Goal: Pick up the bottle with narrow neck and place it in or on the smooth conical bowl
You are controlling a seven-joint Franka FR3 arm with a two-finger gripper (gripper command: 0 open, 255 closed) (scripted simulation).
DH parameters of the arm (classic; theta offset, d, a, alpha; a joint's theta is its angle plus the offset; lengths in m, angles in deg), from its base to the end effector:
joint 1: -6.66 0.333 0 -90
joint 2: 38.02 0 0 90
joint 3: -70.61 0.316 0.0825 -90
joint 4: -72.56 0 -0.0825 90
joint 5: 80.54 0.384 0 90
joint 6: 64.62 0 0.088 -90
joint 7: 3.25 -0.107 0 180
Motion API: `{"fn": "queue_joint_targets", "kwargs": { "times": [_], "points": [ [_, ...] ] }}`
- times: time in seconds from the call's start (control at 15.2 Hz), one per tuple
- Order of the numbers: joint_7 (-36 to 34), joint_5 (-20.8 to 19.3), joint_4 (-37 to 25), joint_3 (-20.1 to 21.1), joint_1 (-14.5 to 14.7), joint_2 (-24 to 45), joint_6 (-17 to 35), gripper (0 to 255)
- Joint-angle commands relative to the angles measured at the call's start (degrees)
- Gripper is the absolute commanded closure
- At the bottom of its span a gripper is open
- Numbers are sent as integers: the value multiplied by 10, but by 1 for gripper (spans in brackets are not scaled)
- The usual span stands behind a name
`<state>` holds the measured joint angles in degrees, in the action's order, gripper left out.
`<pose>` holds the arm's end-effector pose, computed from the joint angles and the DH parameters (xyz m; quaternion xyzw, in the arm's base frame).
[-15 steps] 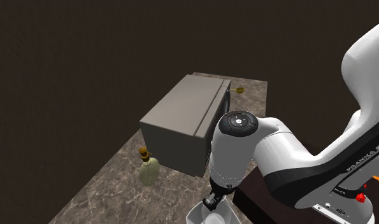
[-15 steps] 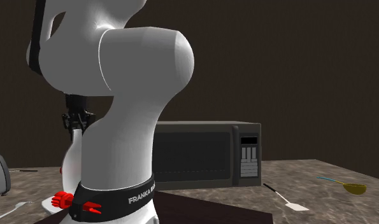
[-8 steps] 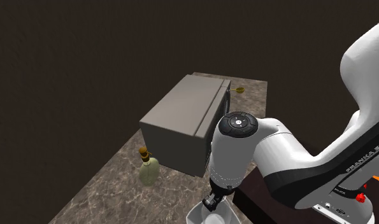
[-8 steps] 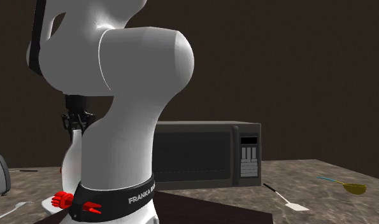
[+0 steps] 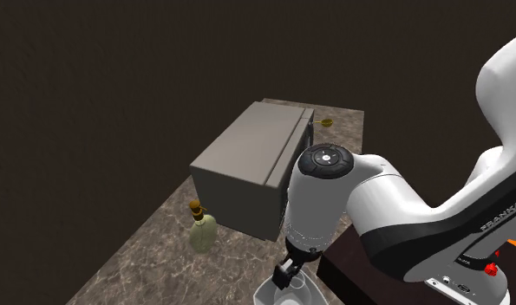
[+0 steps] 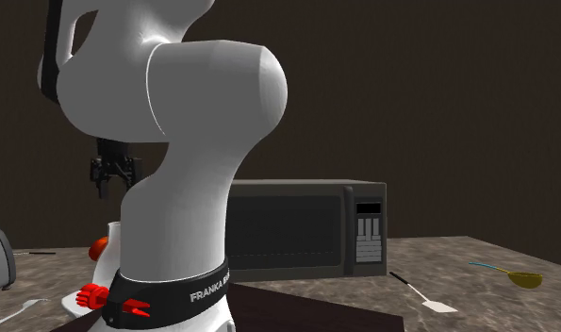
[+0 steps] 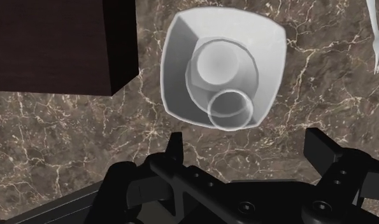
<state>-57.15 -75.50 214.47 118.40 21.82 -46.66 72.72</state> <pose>0.2139 0.4141 0.3313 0.9986 0.0447 0.0284 0.0026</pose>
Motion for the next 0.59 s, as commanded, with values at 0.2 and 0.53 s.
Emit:
{"fn": "queue_joint_targets", "kwargs": {
  "times": [0.2, 0.53],
  "points": [
    [31, 42, -19, -19, 16, -50, -59, 0],
    [31, 42, -19, -19, 16, -50, -59, 0]
  ]
}}
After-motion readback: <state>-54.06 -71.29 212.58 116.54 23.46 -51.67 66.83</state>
